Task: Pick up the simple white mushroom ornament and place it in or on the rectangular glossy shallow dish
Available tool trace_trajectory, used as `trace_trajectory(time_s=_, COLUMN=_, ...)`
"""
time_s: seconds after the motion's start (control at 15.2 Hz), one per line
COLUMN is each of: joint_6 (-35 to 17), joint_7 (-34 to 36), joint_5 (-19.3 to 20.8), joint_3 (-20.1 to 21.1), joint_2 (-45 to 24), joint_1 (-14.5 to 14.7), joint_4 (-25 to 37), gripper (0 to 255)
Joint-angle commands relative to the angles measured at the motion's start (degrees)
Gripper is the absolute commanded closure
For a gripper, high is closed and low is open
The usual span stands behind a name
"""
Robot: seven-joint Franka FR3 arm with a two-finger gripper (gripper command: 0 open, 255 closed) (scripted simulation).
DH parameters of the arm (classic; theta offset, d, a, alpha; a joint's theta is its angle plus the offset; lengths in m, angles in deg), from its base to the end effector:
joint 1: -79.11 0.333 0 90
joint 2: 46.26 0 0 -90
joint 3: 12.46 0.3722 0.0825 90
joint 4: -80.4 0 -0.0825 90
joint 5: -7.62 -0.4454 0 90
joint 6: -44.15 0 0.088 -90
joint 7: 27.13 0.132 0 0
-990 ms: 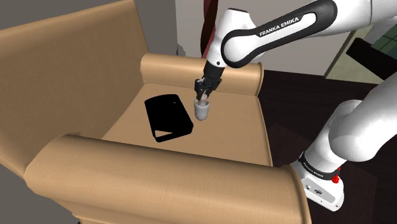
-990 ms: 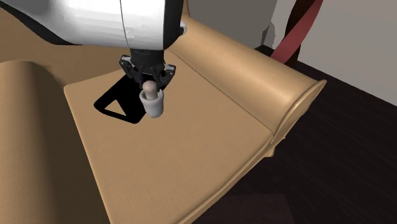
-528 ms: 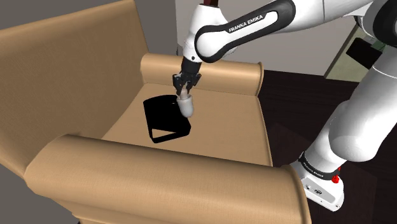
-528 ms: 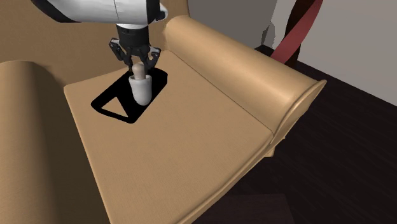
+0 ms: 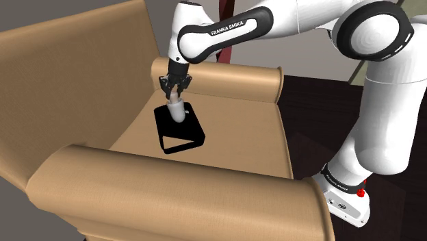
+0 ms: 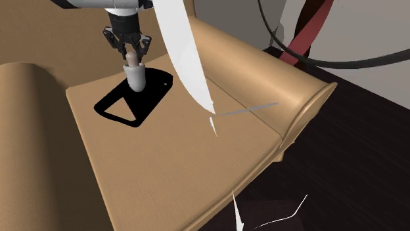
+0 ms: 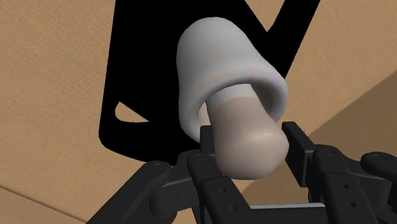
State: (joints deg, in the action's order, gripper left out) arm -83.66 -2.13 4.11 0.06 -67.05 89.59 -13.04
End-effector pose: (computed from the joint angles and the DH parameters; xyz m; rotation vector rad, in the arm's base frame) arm 0.7103 0.2842 0.4425 -2.9120 0.1309 -0.2514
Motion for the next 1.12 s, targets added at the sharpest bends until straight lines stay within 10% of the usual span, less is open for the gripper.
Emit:
trace_trajectory(time_s=0.0, joint_6=2.12, joint_7=1.16, joint_5=1.22, joint_3=-0.20, joint_2=-4.29, joint_1=1.05, joint_4=6.48, gripper=255)
trace_trajectory(time_s=1.06, joint_6=-8.01, joint_7=0.43, joint_5=1.54, joint_3=-0.54, joint_2=-8.44, joint_1=1.24, joint_4=0.40, gripper=255)
